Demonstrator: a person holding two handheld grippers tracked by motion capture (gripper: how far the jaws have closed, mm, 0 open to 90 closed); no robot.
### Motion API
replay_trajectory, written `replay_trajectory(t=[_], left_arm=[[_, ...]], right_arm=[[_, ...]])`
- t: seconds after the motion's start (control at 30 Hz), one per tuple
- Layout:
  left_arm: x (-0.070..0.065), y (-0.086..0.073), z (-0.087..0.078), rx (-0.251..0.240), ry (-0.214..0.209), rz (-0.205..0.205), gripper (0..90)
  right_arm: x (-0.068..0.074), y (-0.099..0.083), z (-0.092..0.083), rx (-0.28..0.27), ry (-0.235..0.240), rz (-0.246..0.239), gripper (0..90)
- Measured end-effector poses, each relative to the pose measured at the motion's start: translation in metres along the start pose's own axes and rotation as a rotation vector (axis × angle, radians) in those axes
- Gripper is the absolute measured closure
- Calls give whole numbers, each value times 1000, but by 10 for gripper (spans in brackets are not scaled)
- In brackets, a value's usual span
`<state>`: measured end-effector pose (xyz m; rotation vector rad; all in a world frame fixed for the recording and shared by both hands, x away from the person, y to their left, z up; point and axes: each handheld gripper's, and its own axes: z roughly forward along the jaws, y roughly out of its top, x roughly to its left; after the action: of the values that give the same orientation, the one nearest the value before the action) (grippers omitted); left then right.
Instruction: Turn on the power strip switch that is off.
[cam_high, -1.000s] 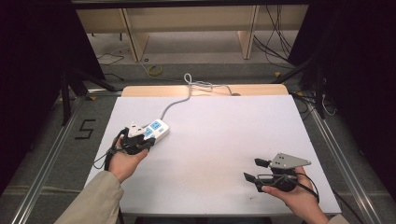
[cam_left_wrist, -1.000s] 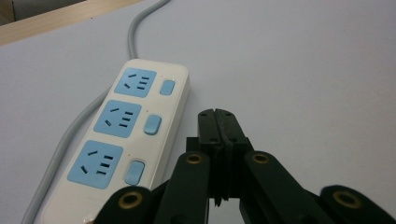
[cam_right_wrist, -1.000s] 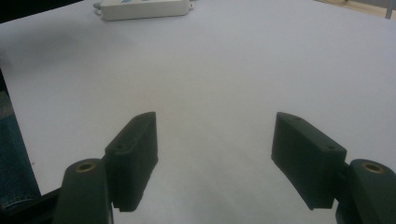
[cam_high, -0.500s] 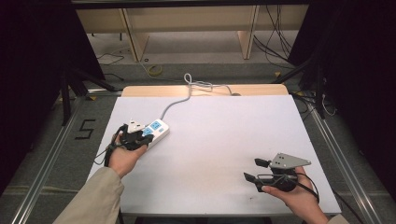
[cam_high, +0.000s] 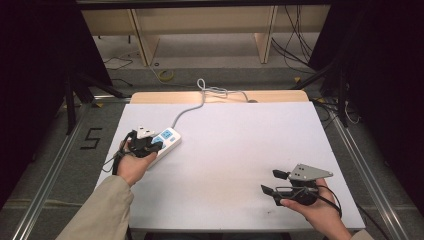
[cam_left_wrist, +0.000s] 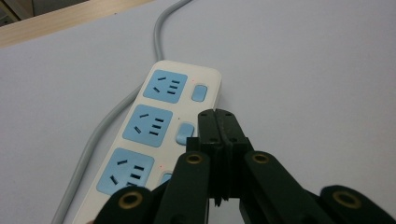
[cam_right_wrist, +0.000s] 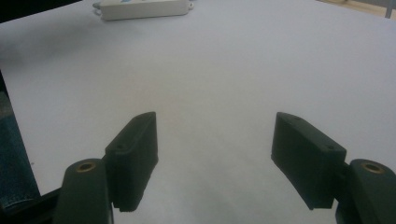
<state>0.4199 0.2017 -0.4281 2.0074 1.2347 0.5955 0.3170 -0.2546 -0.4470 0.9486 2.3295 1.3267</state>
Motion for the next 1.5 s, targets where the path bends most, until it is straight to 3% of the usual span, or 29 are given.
replay_trajectory(t=[1.5], left_arm=[[15, 9, 16, 33, 29, -30, 897]], right_arm=[[0, 0, 0, 1, -1, 2, 320]])
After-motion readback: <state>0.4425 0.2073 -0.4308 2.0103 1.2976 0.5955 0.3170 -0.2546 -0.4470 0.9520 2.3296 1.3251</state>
